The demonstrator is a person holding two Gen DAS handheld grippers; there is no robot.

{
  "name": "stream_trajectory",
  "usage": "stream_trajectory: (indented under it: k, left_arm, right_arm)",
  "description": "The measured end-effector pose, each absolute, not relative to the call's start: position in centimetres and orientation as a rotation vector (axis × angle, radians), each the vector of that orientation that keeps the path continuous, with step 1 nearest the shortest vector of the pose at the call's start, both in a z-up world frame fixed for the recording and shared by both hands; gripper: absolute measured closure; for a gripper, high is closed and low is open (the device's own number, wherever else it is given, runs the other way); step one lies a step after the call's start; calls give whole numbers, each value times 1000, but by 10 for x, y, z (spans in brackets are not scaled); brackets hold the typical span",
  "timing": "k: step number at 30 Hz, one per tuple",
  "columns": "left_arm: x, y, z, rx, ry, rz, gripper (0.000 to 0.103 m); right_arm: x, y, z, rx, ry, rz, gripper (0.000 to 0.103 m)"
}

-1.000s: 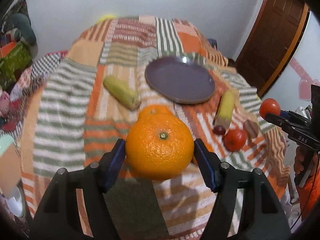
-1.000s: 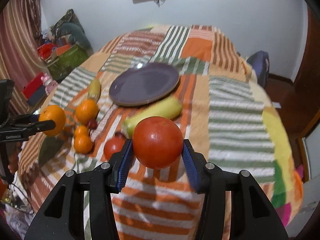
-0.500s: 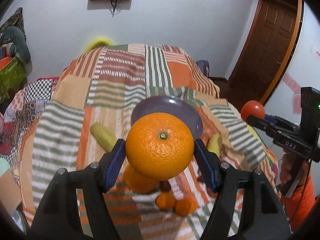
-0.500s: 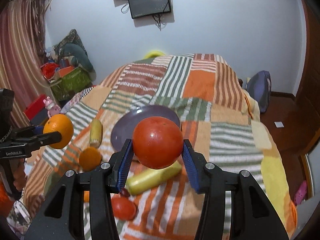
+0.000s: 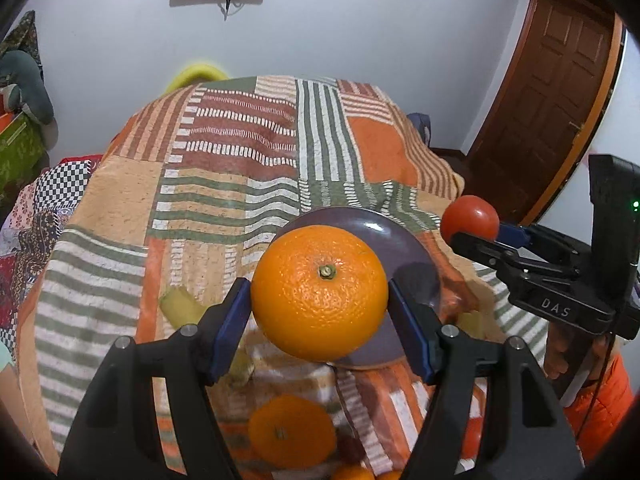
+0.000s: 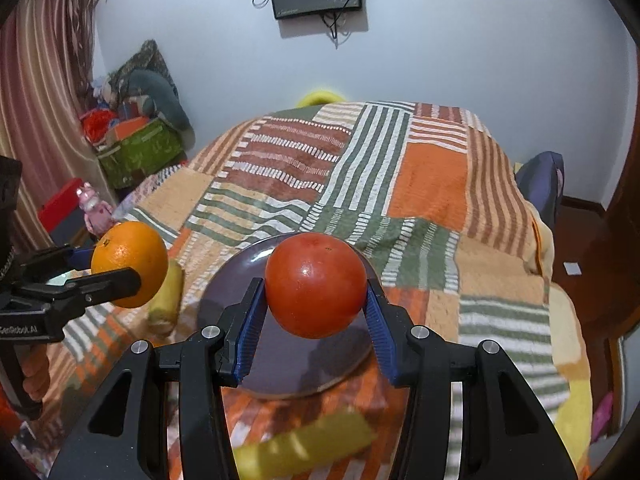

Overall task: Organize fruits
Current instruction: 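Carry the orange onto the purple plate with the left gripper while the right gripper places the tomato beside it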

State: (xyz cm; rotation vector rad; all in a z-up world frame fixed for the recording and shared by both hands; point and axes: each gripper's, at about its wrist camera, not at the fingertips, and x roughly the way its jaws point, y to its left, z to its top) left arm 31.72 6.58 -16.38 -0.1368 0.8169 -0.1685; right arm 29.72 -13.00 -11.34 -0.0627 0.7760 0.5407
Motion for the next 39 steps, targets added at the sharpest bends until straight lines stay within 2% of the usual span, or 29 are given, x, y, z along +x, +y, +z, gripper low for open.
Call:
stream_trajectory:
  k: [13,23,30,31,32,33,35,39]
  left_arm:
    - [381,60,-198,-114,915,-142,34]
    - [399,59,-234,-129,1059,-151,34]
    - [397,56,-235,-121,1071,-162,34]
    - [397,57,-235,-133,1065,-167,34]
    - [395,59,-232,-153,1050,-174,33]
    - [393,61,-226,-165,1024,-163,31]
    - [386,63,-210,-158,964,-116,18]
    - [373,65,-183,-109,898,-80,16]
  right_arm:
    - [338,-102,-131,-140,794,546,57]
    - [364,-91,-171,-233,961,525,57]
    - [361,-85,-180,-255,1026,545,57]
    - [360,-84,-179,-255,1023,549,53]
    - [357,-85,-176,-257,1008,548,42]
    - [353,-87,-171,-258,974,532,37]
    - [346,-94,-160,-258,911,501,21]
    - [334,-109,-138,-238,878,486,18]
